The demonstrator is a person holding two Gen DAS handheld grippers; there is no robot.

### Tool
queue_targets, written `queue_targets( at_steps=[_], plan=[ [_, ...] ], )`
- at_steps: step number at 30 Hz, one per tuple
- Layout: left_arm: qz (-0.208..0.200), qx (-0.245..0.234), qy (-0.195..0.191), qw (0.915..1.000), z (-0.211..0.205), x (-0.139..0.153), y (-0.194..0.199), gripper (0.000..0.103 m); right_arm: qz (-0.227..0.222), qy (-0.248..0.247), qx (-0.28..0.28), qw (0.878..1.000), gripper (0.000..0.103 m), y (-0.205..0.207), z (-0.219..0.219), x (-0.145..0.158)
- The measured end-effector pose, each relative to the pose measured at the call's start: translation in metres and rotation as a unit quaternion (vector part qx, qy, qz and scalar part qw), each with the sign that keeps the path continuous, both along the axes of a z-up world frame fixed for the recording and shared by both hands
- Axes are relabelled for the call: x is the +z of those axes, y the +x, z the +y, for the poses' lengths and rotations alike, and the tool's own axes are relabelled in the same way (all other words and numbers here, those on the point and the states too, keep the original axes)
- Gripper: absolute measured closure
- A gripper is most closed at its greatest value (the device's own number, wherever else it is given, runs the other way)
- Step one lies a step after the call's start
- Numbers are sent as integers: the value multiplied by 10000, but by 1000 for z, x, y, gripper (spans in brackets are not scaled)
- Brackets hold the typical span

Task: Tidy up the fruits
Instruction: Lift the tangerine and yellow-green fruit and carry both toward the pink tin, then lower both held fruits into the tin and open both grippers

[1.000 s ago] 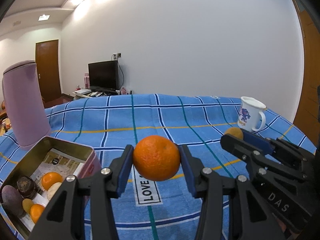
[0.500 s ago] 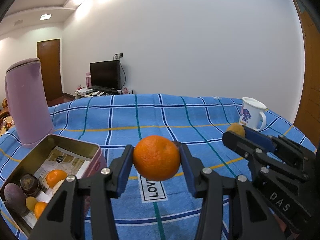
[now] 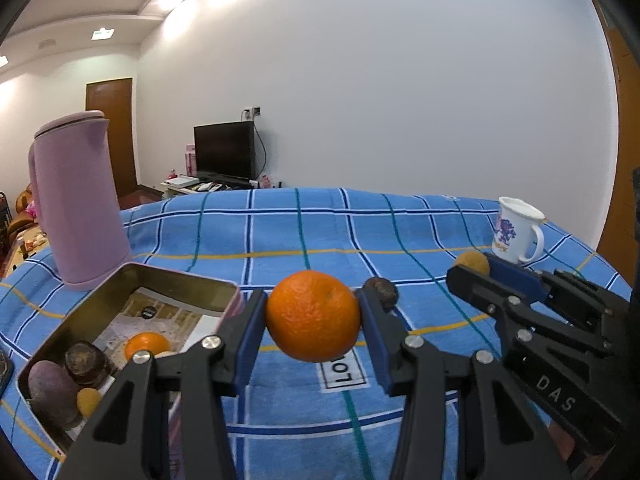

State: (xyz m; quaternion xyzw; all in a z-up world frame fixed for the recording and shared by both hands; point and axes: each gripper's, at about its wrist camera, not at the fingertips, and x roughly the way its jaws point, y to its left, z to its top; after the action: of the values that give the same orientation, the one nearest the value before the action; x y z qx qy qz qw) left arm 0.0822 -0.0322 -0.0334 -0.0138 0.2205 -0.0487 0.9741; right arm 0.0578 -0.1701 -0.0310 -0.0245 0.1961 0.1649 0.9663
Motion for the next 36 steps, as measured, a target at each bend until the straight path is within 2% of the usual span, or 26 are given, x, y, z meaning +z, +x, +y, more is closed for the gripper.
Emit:
queue_targets(
  at_steps=[36],
  plan=[
    [22,597,-6,9982,63,-1,-15,54,74,-193,719,9972,73,-5,70,-4]
  ],
)
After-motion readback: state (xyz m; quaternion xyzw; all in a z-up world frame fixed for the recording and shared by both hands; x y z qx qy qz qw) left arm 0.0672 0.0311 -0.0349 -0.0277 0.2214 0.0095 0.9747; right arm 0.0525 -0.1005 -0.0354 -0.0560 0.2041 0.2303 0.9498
